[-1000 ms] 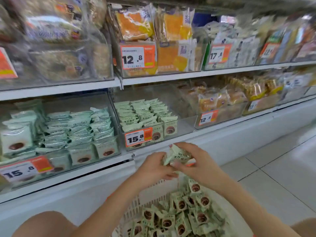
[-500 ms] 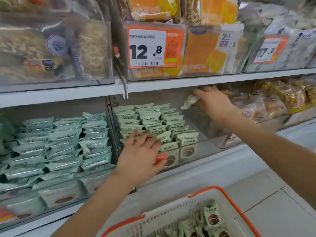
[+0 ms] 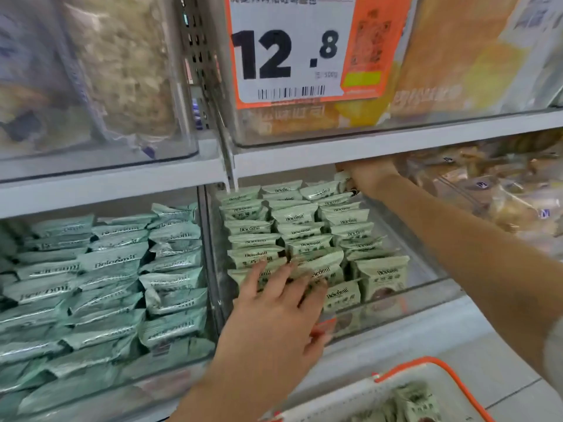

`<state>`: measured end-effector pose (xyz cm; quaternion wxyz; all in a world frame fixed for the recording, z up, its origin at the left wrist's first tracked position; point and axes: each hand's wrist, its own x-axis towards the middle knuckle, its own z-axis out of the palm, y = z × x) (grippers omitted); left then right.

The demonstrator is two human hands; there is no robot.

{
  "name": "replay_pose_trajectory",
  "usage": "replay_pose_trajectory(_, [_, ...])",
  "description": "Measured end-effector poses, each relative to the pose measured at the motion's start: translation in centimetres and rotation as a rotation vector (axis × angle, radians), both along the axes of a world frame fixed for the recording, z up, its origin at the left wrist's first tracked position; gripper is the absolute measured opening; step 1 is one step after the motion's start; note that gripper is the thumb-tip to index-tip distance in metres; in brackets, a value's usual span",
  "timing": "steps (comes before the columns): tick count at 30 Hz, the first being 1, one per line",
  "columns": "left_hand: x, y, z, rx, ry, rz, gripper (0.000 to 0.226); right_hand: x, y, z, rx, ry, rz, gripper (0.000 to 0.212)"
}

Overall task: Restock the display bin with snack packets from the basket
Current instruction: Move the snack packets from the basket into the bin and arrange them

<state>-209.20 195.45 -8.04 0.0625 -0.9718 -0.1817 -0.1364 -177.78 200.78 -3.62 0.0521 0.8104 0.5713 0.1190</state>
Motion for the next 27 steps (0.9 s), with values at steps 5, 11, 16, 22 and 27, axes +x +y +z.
replay_pose_trajectory(5, [-0.2, 0.0, -0.2, -0.001, 0.024, 0.002, 0.048, 0.8, 0.3, -1.3, 0.055, -0.142, -0.035, 0.040])
replay_pose_trajectory(11, [-0.2, -0.1, -0.1, 0.012, 0.024, 0.010, 0.048, 1.0, -0.1, -2.6, 0.169, -0.173, 0.037, 0.048])
replay_pose_trajectory(16, [-0.1, -0.2, 0.0, 0.017, 0.011, 0.008, 0.047, 0.7, -0.8, -1.9, 0.015, -0.089, 0.039, 0.059])
replay_pose_trajectory(22, [-0.2, -0.1, 0.0, 0.026, 0.013, -0.002, 0.048, 0.6, -1.0, -2.4, 0.056, 0.040, 0.012, 0.076])
replay_pose_trajectory(27, [-0.2, -0.1, 0.0, 0.040, -0.010, -0.015, 0.047, -0.4, -2.1, -1.5, 0.179, 0.222, -0.111, 0.089])
